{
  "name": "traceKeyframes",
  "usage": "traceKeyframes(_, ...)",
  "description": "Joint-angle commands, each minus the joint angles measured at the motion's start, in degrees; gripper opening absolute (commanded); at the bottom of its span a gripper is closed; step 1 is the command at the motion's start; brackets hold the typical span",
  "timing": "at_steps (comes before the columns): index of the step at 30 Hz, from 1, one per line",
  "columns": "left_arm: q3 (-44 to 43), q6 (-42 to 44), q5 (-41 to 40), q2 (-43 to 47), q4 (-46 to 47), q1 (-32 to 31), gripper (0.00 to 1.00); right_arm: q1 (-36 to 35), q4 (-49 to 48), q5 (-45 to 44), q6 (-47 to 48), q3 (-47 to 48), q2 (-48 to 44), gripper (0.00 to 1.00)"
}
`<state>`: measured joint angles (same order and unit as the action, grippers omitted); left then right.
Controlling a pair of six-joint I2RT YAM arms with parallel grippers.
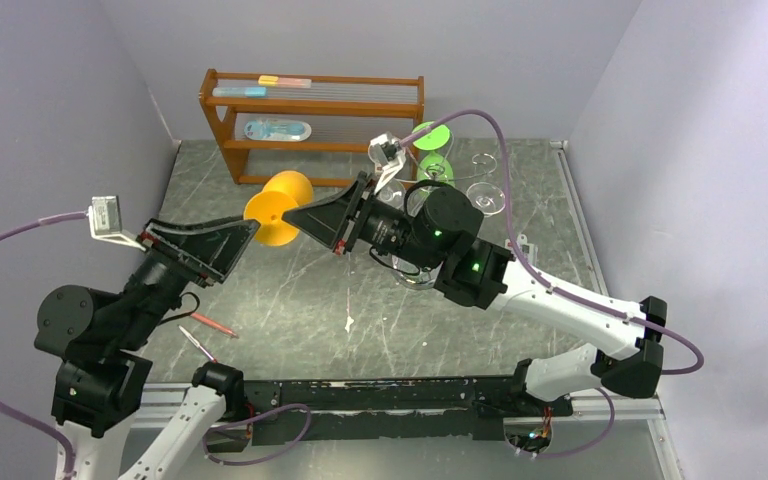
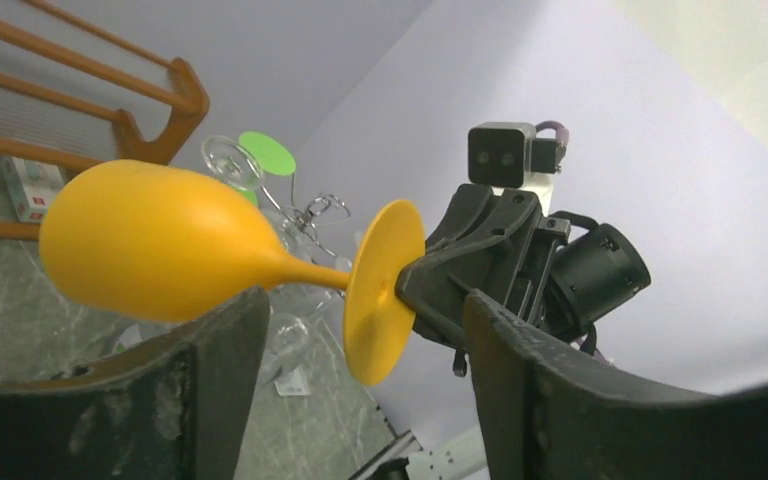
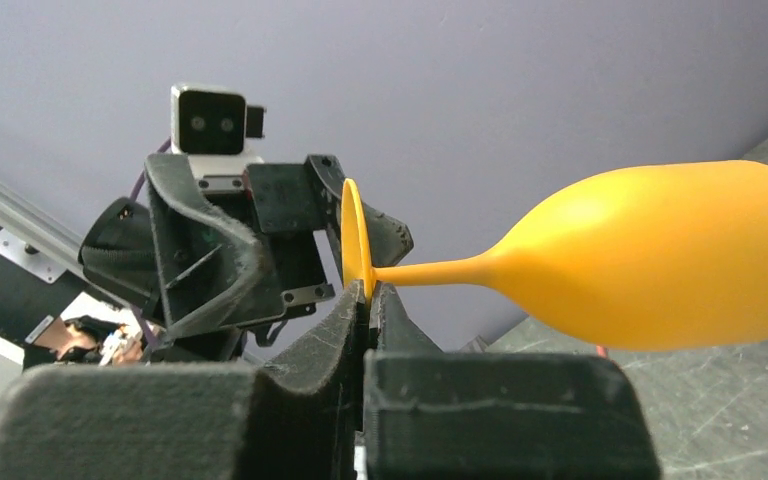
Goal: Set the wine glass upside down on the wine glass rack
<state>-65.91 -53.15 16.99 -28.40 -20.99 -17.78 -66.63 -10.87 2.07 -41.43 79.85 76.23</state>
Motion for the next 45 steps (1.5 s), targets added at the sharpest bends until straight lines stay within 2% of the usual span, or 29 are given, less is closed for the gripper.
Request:
traceKeyframes(1, 0.04, 6.44, -5.35, 2.13, 0.89, 0.3, 0.81, 0.59, -2.48, -1.89, 3.65, 4.32, 0.64, 0.0)
traceKeyframes(4, 0.49, 11.12, -7.05, 3.25, 2.2, 0.29, 0.87, 0.89, -2.21, -4.13, 7.96, 8.49, 2.21, 0.0)
traceKeyframes(9, 0.92, 17.82, -5.59, 4.03, 4.25, 0.29, 0.88, 2.36, 0.71, -7.06, 17.29, 17.6, 5.57, 0.0)
traceKeyframes(15, 1.97, 22.0, -6.02, 3.64, 3.33, 0.29, 0.87, 10.46, -0.42, -9.81, 21.13, 20.58, 6.52, 0.0)
traceKeyframes(19, 3.25, 22.54, -4.79, 2.93, 3.59, 0.29, 0.87, 20.8, 0.15, -12.03, 19.27, 19.48, 5.89, 0.0)
traceKeyframes(25, 1.73, 25.88, -2.72, 0.62, 1.75, 0.29, 0.87, 26.89, -1.51, -22.83, 25.97, 15.85, 1.99, 0.0)
traceKeyframes(32, 3.15, 24.64, -0.86, -0.48, 3.41, 0.29, 0.86, 35.37, 4.85, -32.63, 18.33, 9.3, -1.42, 0.0)
traceKeyframes(36, 3.35, 23.71, -0.18, -1.52, 3.28, 0.29, 0.87, 42.08, 9.76, -27.04, 9.93, 5.06, -2.88, 0.0)
traceKeyframes(40, 2.85, 23.37, 0.07, -2.58, 2.39, 0.29, 0.88, 48.89, 10.49, -13.87, 1.64, 0.21, -4.6, 0.0)
traceKeyframes(45, 0.34, 24.21, -1.58, -3.84, -0.09, 0.31, 0.89, 53.63, 13.13, -3.41, -5.05, -2.67, -6.27, 0.0)
